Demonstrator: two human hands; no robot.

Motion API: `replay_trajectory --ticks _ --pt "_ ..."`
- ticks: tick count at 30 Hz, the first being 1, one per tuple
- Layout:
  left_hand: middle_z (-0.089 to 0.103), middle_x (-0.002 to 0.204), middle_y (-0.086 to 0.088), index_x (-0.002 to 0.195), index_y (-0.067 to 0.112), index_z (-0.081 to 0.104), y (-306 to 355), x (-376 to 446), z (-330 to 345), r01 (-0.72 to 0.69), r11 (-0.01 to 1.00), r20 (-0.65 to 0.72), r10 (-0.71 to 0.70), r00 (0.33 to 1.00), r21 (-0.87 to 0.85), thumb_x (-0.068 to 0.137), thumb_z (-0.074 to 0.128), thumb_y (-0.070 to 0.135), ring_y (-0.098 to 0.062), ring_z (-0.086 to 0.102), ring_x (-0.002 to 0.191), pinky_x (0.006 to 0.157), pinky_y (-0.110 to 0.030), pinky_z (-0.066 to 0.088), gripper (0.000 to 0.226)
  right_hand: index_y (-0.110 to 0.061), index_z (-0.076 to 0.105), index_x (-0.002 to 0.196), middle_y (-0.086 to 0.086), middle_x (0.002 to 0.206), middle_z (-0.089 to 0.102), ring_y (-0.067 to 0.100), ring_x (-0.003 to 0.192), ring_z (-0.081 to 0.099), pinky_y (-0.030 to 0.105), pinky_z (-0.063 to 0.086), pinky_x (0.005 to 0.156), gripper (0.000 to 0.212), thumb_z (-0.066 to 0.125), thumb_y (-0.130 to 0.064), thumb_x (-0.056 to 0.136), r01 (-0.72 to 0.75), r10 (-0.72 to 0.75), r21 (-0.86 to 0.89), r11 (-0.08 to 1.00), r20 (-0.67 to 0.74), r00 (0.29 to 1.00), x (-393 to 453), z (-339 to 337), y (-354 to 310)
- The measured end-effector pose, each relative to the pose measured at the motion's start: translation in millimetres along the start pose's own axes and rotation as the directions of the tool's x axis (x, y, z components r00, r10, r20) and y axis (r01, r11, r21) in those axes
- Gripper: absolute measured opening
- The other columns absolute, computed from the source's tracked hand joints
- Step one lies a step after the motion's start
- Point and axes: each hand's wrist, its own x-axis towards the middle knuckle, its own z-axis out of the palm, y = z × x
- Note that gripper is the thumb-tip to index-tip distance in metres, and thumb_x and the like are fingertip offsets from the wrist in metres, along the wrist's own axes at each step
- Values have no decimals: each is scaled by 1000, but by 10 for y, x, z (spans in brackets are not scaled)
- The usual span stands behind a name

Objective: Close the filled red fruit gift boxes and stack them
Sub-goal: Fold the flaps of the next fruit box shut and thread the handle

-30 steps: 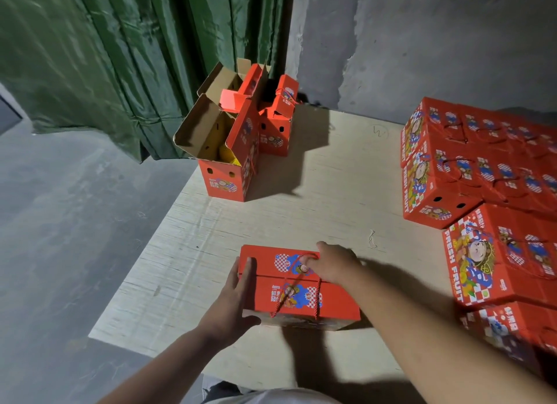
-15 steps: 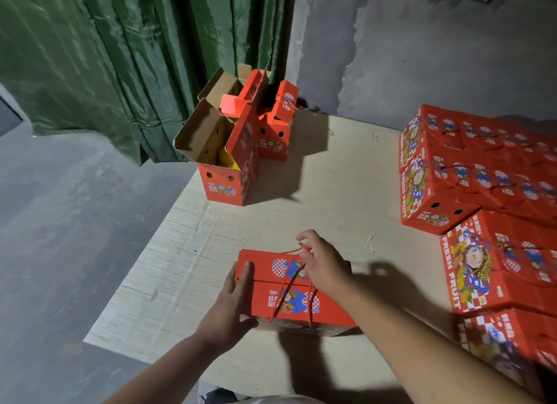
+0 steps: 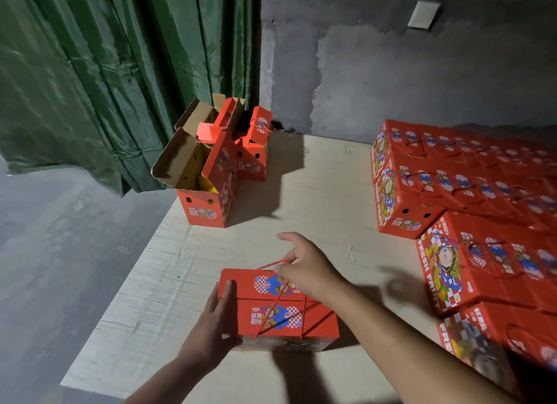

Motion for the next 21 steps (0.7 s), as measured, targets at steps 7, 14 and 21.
replay_trajectory --ticks 7,14,21 --pt "7 175 -4 168 34 3 253 135 0 131 991 -220 -131 967 -15 89 83 24 -21 10 161 119 -43 37 113 -39 53 143 11 98 68 12 63 58 22 47 55 63 78 -21 88 -31 38 137 990 -46 998 -180 -107 -126" --pt "52 152 4 161 37 29 892 74 312 329 902 241 -265 934 -279 92 60 66 -20 57 131 105 -40 52 81 -31 57 141 14 113 67 13 71 57 29 47 72 59 79 -14 89 -59 168 397 916 -246 955 -303 -334 -32" --pt "44 133 56 144 72 12 1301 160 616 147 892 449 68 891 -427 76 87 63 30 42 122 105 -24 42 102 -26 61 139 8 82 65 15 59 53 35 44 63 56 80 -15 88 -69 302 559 826 -337 892 -472 -627 152"
